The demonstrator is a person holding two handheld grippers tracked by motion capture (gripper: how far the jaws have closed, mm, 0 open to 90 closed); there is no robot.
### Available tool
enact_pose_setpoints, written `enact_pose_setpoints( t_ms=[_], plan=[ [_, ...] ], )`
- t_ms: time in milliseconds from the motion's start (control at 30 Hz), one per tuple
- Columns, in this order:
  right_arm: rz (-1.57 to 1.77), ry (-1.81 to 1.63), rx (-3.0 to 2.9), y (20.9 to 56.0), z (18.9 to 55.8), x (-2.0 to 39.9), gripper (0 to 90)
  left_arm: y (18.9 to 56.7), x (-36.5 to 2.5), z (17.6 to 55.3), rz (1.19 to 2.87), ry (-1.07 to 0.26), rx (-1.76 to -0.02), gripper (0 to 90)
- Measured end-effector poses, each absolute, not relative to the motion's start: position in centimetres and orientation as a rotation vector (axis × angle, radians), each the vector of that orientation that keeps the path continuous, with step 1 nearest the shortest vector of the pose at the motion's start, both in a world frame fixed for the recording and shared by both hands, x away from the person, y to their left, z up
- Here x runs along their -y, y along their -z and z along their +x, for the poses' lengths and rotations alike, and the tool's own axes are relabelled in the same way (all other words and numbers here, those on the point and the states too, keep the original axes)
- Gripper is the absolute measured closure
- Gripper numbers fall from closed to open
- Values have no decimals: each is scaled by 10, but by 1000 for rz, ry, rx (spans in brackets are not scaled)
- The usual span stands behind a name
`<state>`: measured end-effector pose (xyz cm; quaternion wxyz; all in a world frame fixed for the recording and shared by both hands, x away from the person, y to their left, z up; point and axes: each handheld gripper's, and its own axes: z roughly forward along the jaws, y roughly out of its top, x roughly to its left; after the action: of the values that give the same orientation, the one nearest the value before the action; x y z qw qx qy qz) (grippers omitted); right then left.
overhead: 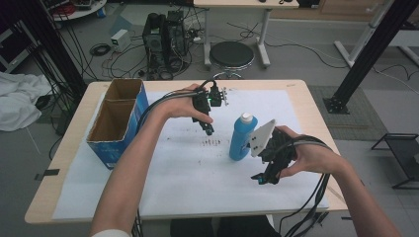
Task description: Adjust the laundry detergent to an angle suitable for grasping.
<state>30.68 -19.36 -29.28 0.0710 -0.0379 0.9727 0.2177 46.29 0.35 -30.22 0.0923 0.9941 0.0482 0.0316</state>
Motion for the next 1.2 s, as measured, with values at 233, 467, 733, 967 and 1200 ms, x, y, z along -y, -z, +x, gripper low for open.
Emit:
enact_pose_setpoints(
  t_ms=[233,467,733,967,1200],
  plan=[
    [-112,-656,-2919,291,307,193,113,299,-5,461,2946,-106,-147,124],
    [-119,-652,-2920,292,307,192,113,297,-5,460,2947,-106,-148,124],
    [-114,-651,-2918,292,307,193,113,295,-5,457,2933,-103,-153,124],
    [-103,-644,-2914,292,306,195,113,291,-7,455,2943,-107,-167,124],
    [-101,-640,-2916,291,305,196,113,288,-3,446,2961,-120,-182,124]
  ],
)
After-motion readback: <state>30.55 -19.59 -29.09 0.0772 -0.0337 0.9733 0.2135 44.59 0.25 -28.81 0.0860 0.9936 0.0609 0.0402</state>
